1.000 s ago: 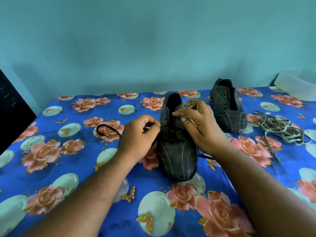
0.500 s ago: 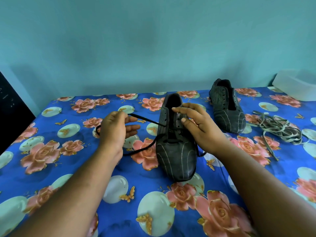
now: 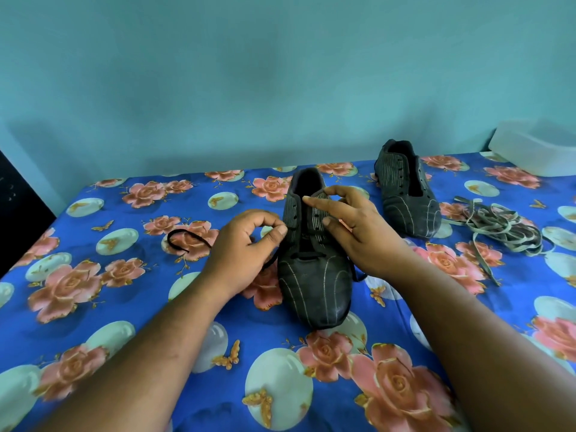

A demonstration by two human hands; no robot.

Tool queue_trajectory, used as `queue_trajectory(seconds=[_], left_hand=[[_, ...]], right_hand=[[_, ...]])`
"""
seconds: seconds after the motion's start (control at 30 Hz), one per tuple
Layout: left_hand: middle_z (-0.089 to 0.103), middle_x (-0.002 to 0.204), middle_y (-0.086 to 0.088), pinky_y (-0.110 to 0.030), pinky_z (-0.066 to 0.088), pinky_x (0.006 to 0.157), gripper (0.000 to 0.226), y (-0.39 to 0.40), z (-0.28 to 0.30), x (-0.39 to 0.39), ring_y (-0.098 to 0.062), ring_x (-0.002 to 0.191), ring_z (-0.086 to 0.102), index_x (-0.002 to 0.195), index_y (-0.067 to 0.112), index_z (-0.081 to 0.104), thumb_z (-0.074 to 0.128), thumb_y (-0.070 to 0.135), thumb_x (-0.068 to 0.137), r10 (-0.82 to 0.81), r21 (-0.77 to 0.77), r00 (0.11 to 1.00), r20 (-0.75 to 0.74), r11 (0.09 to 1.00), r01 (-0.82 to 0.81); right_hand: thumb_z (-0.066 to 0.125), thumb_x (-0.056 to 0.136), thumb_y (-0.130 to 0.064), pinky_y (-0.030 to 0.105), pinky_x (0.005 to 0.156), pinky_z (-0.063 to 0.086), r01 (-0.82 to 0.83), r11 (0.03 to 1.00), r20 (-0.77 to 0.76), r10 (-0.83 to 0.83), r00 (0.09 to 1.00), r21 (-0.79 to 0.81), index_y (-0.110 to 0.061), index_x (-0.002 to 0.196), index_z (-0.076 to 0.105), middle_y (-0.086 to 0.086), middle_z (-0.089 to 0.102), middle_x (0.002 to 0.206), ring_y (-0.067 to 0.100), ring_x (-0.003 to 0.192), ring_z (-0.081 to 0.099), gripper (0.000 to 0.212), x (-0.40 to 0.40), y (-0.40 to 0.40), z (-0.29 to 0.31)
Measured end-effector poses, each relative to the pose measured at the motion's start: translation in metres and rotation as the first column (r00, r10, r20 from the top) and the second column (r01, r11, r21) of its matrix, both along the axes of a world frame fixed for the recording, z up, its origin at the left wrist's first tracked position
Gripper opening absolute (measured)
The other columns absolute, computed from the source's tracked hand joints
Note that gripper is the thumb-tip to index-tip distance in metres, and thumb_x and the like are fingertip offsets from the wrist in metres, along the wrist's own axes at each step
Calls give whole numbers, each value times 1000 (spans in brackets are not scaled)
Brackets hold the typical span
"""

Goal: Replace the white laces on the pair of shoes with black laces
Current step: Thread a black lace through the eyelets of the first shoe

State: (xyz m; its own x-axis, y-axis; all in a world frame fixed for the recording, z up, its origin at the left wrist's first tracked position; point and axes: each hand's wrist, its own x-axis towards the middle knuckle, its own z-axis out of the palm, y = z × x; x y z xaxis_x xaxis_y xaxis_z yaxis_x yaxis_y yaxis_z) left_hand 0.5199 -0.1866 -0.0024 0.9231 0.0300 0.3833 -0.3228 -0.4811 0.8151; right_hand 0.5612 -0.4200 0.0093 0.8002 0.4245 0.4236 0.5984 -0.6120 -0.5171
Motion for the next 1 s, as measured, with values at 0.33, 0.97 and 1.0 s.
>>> queue_trajectory(seconds=[0.33, 0.97, 1.0], left_hand=[[66, 115, -14, -43, 56, 64, 18, 55, -1, 24, -37, 73, 70, 97, 41, 66, 61, 56, 87, 488, -333, 867, -100, 805, -491], [67, 103, 0, -44, 54, 84, 17, 43, -10, 24, -25, 95, 65, 93, 33, 64, 62, 51, 93, 403, -19, 914, 35, 915, -403], [69, 100, -3, -50, 57, 81, 28, 51, -13, 28, -29, 90, 68, 95, 36, 63, 58, 63, 87, 445, -46, 896, -4, 895, -444]], right_hand=[[48, 103, -26, 56, 111, 37, 1, 1000, -6, -1, 1000, 31, -48, 140, 52, -7, 43, 142, 18, 136, 39, 43, 1, 0, 0], [46, 101, -37, 53, 111, 39, 0, 998, -11, 0, 1000, 59, -46, 140, 54, -12, 45, 139, 15, 135, 42, 40, 2, -1, -2], [45, 101, -37, 53, 111, 38, -1, 998, -8, 1, 1000, 56, -45, 140, 54, -12, 45, 139, 15, 135, 42, 40, 2, 0, -1]])
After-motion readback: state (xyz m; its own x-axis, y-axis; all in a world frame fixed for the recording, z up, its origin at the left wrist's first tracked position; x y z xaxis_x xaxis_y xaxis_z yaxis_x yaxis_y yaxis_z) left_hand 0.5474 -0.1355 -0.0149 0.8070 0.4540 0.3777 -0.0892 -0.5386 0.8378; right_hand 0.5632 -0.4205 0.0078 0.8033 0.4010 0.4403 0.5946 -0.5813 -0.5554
